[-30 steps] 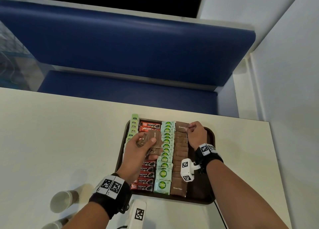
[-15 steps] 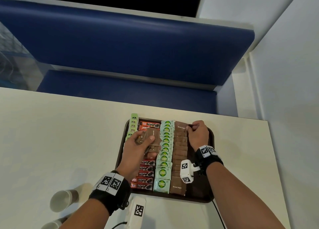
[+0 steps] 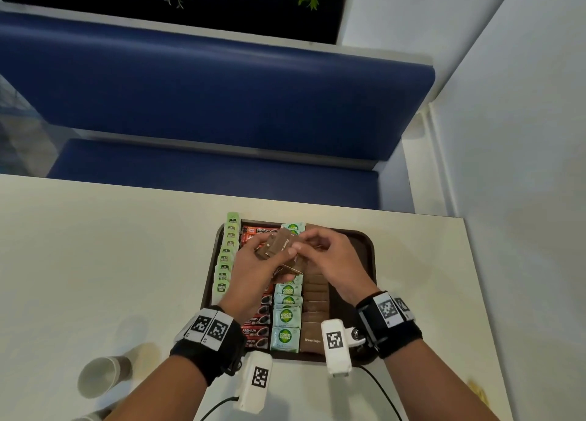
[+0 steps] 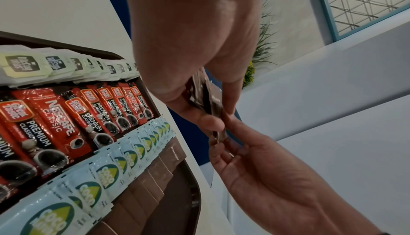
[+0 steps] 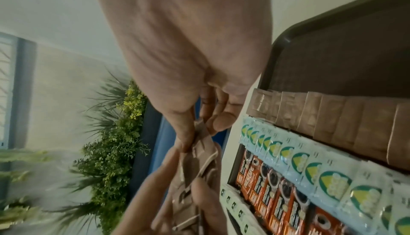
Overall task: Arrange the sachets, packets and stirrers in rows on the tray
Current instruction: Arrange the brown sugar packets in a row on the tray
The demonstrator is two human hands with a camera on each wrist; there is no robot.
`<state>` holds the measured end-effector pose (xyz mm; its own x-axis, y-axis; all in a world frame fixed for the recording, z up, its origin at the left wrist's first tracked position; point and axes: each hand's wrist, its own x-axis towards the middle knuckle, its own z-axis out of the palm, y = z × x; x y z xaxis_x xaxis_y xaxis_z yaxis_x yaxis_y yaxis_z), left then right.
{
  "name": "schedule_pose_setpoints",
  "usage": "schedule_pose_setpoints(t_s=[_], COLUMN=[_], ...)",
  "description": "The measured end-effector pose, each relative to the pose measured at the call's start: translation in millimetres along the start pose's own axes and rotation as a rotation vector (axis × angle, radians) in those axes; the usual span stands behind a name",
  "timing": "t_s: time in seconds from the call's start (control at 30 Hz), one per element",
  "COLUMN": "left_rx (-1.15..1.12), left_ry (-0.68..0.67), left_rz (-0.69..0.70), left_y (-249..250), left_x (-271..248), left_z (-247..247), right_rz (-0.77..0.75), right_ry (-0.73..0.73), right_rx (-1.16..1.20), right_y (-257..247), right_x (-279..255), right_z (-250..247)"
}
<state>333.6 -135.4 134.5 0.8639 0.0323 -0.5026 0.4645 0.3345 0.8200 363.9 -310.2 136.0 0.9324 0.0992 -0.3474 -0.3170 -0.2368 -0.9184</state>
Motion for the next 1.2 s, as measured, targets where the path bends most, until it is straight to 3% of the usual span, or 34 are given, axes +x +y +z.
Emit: schedule_pose_setpoints(t_s=[0.3, 0.63, 0.8, 0.97, 1.07, 1.2], left_rx=[0.006, 0.006, 0.026, 0.027, 0.026, 0.038], left_ry=[0.031, 0.135, 0.149, 0.187, 0.207, 0.205], left_rz=[-0.012, 0.023, -0.042, -0.072, -0.072, -0.063], left_y=[-4, -29, -42, -45, -46, -42], left_x=[-6, -15, -19, -17, -16, -17], left_z=[-1, -7, -15, -32, -39, -44], right_rz=[-0.034, 0.222, 0.261, 0.235, 0.227, 0.212], right_ry=[-0.132, -0.020, 0.083, 0.319, 0.286, 0.219], right_rx=[-0.154, 0.356, 0.395, 0.077, -0.177, -0.317], right_y=[-10, 50, 67, 84, 94, 108], right_x=[-7, -43, -22, 40, 68, 84], right_z=[-20, 3, -7, -31, -33, -29])
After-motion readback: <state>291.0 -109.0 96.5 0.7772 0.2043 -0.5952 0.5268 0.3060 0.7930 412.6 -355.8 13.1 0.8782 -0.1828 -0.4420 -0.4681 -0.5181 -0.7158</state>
